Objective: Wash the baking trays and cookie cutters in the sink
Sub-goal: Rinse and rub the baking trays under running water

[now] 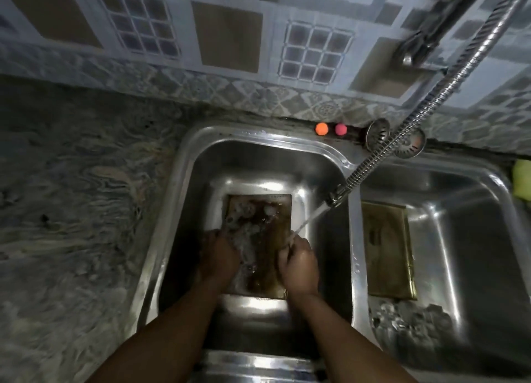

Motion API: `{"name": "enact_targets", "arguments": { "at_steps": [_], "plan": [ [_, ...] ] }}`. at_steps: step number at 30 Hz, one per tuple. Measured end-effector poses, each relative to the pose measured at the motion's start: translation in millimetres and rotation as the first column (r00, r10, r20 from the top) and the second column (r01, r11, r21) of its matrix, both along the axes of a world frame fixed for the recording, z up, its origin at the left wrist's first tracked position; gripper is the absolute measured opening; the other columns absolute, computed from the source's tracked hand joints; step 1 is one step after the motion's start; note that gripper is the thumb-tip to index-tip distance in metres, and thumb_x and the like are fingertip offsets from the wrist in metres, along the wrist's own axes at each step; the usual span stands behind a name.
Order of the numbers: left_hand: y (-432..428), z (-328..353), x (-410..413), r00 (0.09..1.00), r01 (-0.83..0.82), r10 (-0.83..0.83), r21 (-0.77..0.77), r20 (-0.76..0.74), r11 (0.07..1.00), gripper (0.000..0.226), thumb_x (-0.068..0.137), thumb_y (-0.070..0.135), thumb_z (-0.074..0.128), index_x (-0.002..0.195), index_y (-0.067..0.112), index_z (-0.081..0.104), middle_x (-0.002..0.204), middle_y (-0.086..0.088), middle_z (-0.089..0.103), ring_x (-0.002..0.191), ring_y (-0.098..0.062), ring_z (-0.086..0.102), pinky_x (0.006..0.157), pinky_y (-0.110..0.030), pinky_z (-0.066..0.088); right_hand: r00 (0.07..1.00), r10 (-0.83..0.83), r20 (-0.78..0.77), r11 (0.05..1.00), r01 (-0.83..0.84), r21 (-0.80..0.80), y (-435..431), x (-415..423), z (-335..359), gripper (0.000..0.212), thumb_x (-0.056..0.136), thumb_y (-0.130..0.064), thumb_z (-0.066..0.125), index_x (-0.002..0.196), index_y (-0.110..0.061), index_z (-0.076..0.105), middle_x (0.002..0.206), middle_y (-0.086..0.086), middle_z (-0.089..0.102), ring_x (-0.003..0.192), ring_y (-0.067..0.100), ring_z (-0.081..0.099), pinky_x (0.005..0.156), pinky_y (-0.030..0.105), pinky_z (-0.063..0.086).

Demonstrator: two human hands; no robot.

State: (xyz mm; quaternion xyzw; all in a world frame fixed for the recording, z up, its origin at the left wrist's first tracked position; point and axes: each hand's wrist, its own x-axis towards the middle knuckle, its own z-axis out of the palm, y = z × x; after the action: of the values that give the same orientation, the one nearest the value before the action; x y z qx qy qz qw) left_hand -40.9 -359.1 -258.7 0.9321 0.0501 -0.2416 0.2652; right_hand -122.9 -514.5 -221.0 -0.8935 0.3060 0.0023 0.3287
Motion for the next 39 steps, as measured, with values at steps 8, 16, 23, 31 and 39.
{"name": "enact_targets", "arguments": {
  "at_steps": [8, 16, 23, 31, 39],
  "plan": [
    [4, 7, -2, 1.0, 0.014, -0.015, 0.017, 0.025, 1.0, 0.048, 0.08, 0.029, 0.059, 0.125, 0.013, 0.059, 0.127, -0.017, 0.061, 0.12, -0.038, 0.054, 0.103, -0.044, 0.043, 0.97, 0.049, 0.24, 0.972, -0.101, 0.21, 5, 11, 35, 0.025, 0.085, -0.012, 0.056, 0.107, -0.021, 0.065, 0.081, -0.005, 0.058, 0.071, 0.006, 0.057, 0.062, 0.025, 0.048],
    [-5, 61, 0, 0.97, -0.122, 0.041, -0.331, -0.241, 0.936, 0.041, 0.097, 0.016, 0.06, 0.137, 0.012, 0.054, 0.138, -0.01, 0.058, 0.12, -0.026, 0.057, 0.099, -0.028, 0.041, 0.956, -0.201, 0.212, 0.893, 0.09, 0.442, -30, 21, 84, 0.023, 0.084, 0.001, 0.061, 0.068, -0.015, 0.065, 0.048, -0.009, 0.055, 0.044, 0.0, 0.045, 0.046, 0.019, 0.04],
    [-6, 87, 2, 0.736, -0.615, 0.14, -0.568, -0.662, 0.547, 0.048, 0.092, -0.004, 0.049, 0.129, 0.027, 0.054, 0.11, -0.023, 0.068, 0.092, -0.04, 0.069, 0.068, -0.054, 0.06, 0.989, 0.018, -0.148, 0.904, 0.047, 0.425, -81, 12, 81, 0.016, 0.089, -0.012, 0.063, 0.086, 0.0, 0.073, 0.078, 0.013, 0.07, 0.077, 0.024, 0.065, 0.07, 0.04, 0.053],
    [-16, 102, 8, 0.87, -0.459, 0.111, -0.705, -0.481, 0.541, 0.074, 0.091, -0.016, 0.038, 0.142, 0.037, 0.045, 0.109, -0.02, 0.07, 0.093, -0.038, 0.071, 0.074, -0.053, 0.06, 0.734, 0.602, -0.314, 0.746, -0.658, -0.107, -45, 23, 99, 0.049, 0.09, -0.005, 0.052, 0.138, -0.014, 0.052, 0.14, 0.01, 0.049, 0.126, 0.028, 0.049, 0.107, 0.039, 0.042],
    [-23, 116, 2, 0.942, -0.326, 0.108, -0.796, -0.316, 0.51, 0.057, 0.102, 0.004, 0.048, 0.151, 0.031, 0.035, 0.127, -0.01, 0.066, 0.105, -0.023, 0.07, 0.08, -0.038, 0.06, 0.889, 0.345, -0.299, 0.92, -0.384, -0.078, -14, 64, 99, 0.058, 0.102, -0.048, 0.035, 0.142, -0.008, 0.043, 0.152, 0.023, 0.033, 0.144, 0.038, 0.024, 0.12, 0.045, 0.015]
  ]
}}
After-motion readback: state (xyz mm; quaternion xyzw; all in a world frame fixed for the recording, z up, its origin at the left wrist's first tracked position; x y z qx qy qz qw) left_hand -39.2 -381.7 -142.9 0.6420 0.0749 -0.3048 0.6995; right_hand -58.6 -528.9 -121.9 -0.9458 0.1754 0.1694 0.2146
